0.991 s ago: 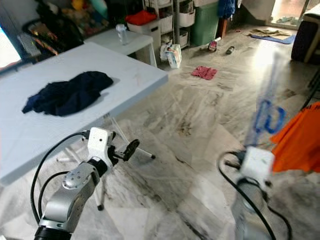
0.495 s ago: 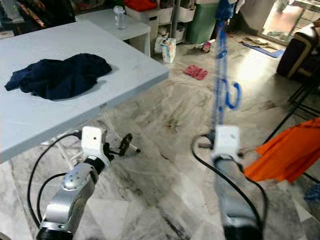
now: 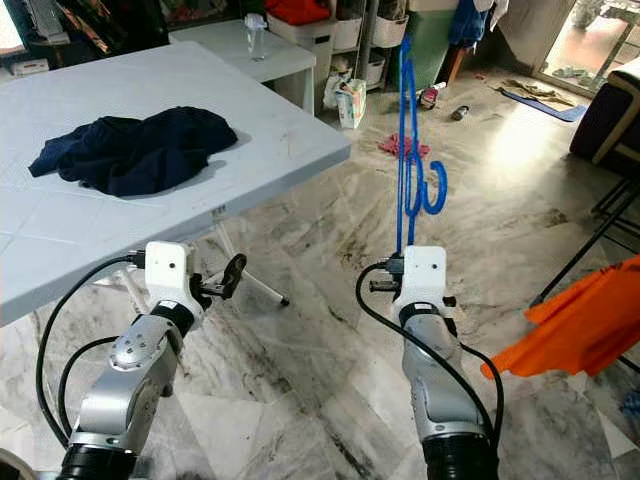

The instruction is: Hang hanger

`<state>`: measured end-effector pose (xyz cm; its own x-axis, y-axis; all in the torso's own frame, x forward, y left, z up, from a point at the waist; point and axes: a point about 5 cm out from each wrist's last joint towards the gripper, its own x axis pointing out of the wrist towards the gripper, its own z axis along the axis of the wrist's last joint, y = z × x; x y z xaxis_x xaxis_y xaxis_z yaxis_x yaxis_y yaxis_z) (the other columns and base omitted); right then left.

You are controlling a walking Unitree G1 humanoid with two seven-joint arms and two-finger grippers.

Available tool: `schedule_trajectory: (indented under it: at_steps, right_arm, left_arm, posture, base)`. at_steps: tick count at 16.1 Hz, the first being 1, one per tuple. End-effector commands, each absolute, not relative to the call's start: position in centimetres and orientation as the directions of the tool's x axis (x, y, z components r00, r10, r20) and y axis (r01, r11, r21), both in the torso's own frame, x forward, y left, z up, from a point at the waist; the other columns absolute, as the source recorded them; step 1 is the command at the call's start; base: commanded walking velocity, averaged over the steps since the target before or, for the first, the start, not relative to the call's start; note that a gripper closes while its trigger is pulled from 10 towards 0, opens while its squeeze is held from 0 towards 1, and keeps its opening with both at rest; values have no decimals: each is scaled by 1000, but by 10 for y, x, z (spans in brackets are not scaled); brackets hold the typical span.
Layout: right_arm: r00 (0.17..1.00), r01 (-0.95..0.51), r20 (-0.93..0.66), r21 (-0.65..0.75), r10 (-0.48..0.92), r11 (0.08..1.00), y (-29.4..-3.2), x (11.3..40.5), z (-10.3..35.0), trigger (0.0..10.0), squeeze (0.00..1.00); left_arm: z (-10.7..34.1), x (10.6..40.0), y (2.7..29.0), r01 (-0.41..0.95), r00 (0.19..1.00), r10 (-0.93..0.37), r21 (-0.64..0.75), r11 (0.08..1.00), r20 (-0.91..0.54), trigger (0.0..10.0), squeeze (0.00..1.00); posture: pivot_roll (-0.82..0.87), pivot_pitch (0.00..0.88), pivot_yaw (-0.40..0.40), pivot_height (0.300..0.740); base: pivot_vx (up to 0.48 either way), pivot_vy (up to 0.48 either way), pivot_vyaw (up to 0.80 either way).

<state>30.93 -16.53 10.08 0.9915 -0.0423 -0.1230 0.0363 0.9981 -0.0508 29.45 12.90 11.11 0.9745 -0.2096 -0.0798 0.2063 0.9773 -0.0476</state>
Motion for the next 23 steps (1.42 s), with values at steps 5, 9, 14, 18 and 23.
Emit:
schedule_trajectory:
  at_steps: [5,9,14,18,23]
  right_arm:
    - [986,125,-100,-57,-130,990,-181,310,102,10000,0]
    - [980,159,-116,-38,-162,987,-185,309,98,10000,0]
    - [979,158,-125,-39,-161,987,-185,302,93,10000,0]
    - [978,171,-109,-61,-177,983,-197,295,98,10000,0]
    - [977,174,-113,-68,-181,982,-198,292,97,10000,0]
  left_arm:
    - [107,286,123,232,968,-237,-67,970,-79,10000,0]
    - [109,284,126,280,956,-284,-65,958,-71,10000,0]
    - [108,283,128,311,945,-316,-68,948,-87,10000,0]
    - [107,281,135,304,947,-309,-61,951,-91,10000,0]
    - [107,279,127,326,939,-333,-95,941,-79,10000,0]
  posture:
    - [55,26,-93,740]
    - [62,33,-78,740]
    - [61,45,-66,740]
    - [37,52,-53,740]
    - [35,62,-59,740]
  base:
    - [0,0,0]
    - [0,0,-550]
    - [0,0,-800]
    - [145,0,-800]
    - [368,0,-800]
